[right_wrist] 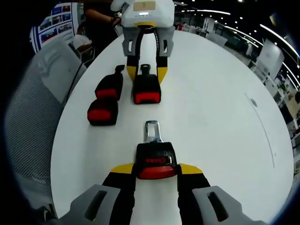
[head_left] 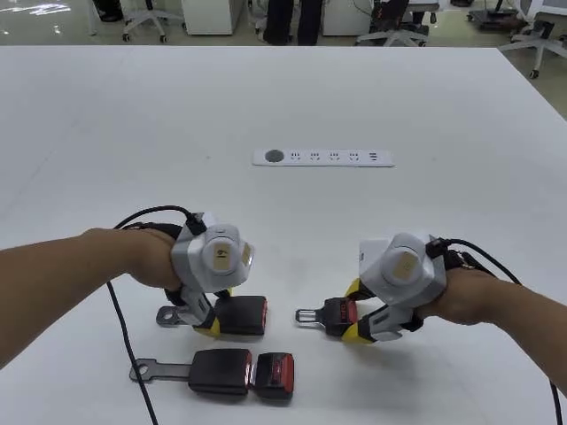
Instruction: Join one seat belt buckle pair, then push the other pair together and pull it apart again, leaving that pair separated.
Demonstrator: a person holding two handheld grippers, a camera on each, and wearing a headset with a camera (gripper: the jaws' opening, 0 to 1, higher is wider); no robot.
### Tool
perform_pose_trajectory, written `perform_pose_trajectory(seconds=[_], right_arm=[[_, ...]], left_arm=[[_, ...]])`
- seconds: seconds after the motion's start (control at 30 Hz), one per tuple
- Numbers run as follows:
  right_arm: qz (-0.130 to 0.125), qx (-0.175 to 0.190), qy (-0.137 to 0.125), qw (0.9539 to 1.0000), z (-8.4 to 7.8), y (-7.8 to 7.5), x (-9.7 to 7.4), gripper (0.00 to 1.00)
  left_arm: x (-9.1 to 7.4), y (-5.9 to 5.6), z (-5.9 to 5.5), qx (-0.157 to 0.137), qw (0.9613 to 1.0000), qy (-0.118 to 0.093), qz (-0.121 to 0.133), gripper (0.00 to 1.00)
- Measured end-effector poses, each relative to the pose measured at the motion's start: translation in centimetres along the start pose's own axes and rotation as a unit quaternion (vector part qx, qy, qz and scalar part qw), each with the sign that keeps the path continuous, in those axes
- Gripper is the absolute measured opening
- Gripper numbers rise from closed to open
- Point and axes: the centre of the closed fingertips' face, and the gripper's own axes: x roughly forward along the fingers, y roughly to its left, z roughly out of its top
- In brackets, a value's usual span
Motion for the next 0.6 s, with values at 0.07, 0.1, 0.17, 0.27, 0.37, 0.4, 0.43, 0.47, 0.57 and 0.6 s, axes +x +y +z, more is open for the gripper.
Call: perform_pose_trajectory(seconds=[0.07, 0.1, 0.17, 0.27, 0.37, 0.4, 0.43, 0.47, 0.57, 0.6], right_arm=[[0.001, -0.001, -0.001, 1.0000, 0.4, 0.2, 0.2, 0.31], [0.002, -0.001, -0.002, 1.0000, 0.6, 0.3, 0.3, 0.31], [0.004, -0.004, -0.004, 1.0000, 1.0, 0.5, 0.4, 0.31], [0.006, -0.005, -0.006, 1.0000, 1.4, 0.5, 0.7, 0.31], [0.007, -0.006, -0.008, 0.9999, 1.8, 0.8, 0.9, 0.31], [0.007, -0.006, -0.008, 0.9999, 1.9, 0.7, 1.0, 0.31], [0.008, -0.006, -0.008, 0.9999, 2.0, 0.7, 1.1, 0.31], [0.008, -0.006, -0.009, 0.9999, 2.1, 0.7, 1.2, 0.31], [0.009, -0.007, -0.010, 0.9999, 2.5, 1.1, 1.3, 0.31], [0.009, -0.007, -0.010, 0.9999, 2.6, 1.1, 1.3, 0.31]], left_arm=[[-0.1, -0.1, 0.1, -0.002, 1.0000, 0.000, 0.001, 0.32], [-0.1, -0.1, 0.1, -0.003, 1.0000, 0.000, 0.001, 0.32], [0.0, -0.1, 0.1, -0.004, 1.0000, 0.000, 0.001, 0.32], [0.0, 0.0, 0.1, -0.002, 1.0000, 0.002, 0.000, 0.32], [0.0, 0.0, 0.1, -0.003, 1.0000, 0.003, 0.000, 0.32], [0.0, 0.0, 0.0, -0.003, 1.0000, 0.003, 0.000, 0.32], [0.0, 0.0, 0.0, -0.003, 1.0000, 0.003, 0.000, 0.32], [0.0, 0.0, 0.0, -0.004, 1.0000, 0.003, 0.000, 0.32], [0.0, 0.1, 0.0, -0.005, 1.0000, 0.003, 0.000, 0.32], [0.1, 0.1, 0.0, -0.006, 1.0000, 0.003, 0.000, 0.32]])
